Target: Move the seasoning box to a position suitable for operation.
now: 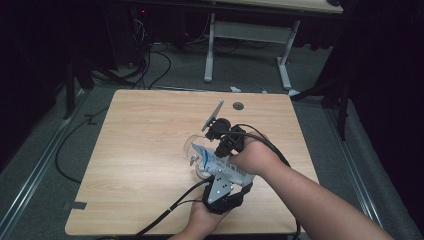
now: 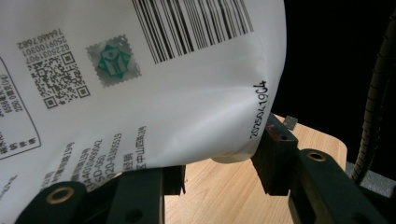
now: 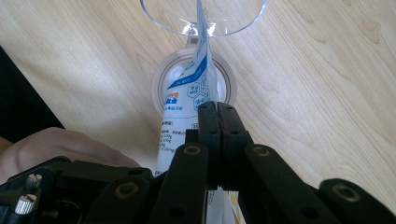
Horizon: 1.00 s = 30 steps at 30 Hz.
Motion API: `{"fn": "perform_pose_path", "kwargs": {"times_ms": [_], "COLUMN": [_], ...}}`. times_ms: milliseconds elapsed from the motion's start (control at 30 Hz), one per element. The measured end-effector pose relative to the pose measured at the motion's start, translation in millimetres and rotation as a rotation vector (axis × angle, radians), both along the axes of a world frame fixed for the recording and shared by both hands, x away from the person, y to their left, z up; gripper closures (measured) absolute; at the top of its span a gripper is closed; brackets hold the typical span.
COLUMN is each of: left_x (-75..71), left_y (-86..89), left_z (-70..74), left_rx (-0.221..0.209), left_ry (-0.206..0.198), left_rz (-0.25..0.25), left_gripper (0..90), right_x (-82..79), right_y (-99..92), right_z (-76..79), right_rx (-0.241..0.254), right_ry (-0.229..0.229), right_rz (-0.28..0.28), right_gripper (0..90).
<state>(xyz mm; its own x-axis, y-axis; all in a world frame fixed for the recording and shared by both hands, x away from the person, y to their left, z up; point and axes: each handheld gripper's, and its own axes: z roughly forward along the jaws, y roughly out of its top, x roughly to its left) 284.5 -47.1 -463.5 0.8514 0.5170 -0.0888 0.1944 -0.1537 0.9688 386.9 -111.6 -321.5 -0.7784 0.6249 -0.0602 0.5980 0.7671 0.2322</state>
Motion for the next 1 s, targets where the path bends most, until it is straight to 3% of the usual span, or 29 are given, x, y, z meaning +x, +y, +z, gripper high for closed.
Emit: {"fn": "perform_pose_path", "kwargs": {"times_ms": [1000], "left_x": [-0.5], "left_y": [0.6], "left_z": [-2.1], "left_rx": [0.004], "left_ry": [-0.013], "left_rz": [0.0], "left_gripper": [59.6], "right_x": [-0.1], "right_y": [-1.8], "right_z": [1.8], "right_rx": [0.007], "right_ry": [-0.007], "right_rz": [0.0], "right_gripper": [90.0]}}
